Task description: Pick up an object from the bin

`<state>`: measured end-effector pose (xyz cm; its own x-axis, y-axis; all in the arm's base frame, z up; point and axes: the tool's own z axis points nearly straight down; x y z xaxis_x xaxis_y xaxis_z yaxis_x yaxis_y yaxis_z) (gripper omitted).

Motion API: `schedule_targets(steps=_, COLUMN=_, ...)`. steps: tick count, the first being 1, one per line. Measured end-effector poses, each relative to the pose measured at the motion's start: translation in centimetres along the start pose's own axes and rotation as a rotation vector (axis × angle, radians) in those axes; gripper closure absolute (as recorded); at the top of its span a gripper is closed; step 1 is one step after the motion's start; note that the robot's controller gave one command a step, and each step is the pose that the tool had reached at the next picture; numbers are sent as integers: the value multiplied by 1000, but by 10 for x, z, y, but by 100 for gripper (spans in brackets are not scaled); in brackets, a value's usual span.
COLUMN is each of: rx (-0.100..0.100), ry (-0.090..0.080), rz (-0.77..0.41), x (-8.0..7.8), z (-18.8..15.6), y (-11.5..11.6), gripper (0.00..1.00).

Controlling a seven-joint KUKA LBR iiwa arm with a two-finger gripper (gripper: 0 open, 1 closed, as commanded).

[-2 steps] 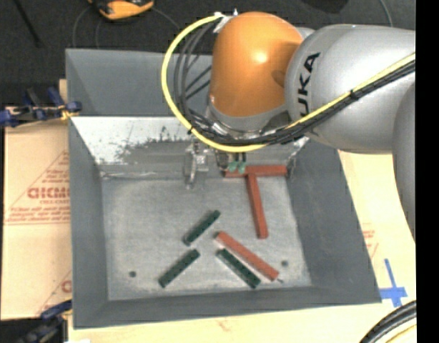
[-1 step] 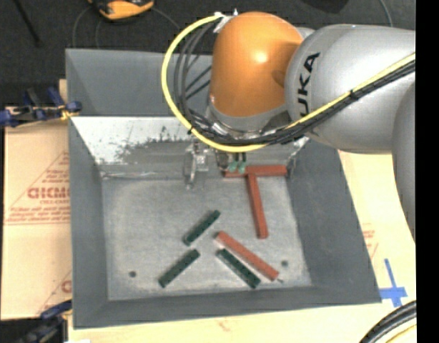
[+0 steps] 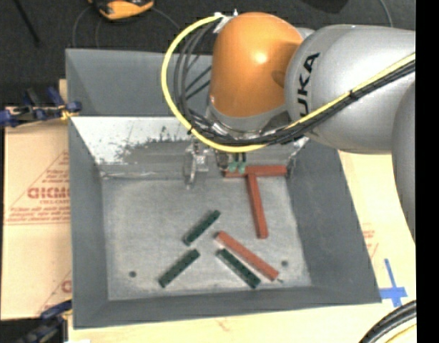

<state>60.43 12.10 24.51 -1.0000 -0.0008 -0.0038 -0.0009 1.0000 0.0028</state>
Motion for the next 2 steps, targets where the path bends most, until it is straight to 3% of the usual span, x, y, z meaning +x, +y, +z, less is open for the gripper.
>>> schedule_targets(steps=1, rx=4, ry=16, rz=-15, x=-8, z=17, y=-1, gripper=100)
schedule_targets(steps=2, rx=0, ry=-4, rz=-34, x=-20, z=128, y=3, gripper=0)
